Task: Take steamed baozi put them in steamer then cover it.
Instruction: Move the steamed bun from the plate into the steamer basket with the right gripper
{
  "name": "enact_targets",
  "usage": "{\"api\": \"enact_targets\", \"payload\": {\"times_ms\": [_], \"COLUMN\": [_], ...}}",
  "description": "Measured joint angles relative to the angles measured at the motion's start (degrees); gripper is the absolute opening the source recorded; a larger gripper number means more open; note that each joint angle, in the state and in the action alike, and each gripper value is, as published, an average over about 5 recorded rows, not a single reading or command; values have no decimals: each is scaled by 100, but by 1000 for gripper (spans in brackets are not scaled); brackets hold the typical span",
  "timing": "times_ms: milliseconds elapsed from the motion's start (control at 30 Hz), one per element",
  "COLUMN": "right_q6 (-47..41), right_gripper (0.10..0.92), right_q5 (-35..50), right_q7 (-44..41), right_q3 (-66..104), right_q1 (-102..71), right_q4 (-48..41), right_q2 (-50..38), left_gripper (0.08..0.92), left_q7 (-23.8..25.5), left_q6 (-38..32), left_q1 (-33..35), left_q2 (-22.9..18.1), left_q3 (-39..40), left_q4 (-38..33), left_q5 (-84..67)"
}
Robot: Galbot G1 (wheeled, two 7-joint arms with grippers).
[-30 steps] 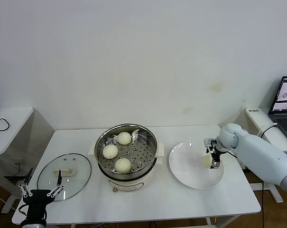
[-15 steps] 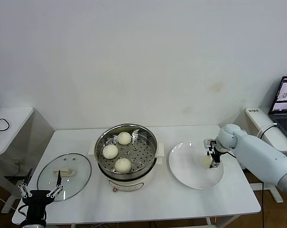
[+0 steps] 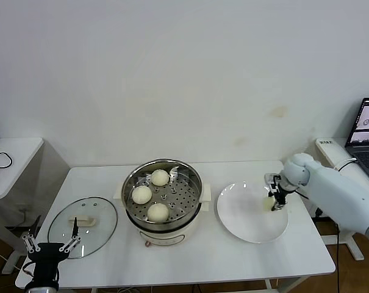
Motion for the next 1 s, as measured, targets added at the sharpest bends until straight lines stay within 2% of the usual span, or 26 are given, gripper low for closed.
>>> {"api": "enact_targets", "payload": {"times_ms": [267, 500, 1000], "right_q6": [-251, -585, -1761], "right_gripper": [551, 560, 571], "right_q5": [537, 1346, 3366], "right_q7": [15, 156, 961], "right_q3": [-566, -1322, -2310], "right_q1": [830, 1988, 3371], "right_q4": [636, 1198, 1662], "right_q2": [-235, -94, 1202], "left_gripper": [823, 823, 823], "left_q7": [22, 50, 27], "left_q6": [2, 19, 26], "left_q1": [-55, -114, -102], "left_q2": [44, 49, 78], "left_q3": [60, 123, 86], "left_q4": [-22, -51, 35], "left_q5": [0, 2, -10]}}
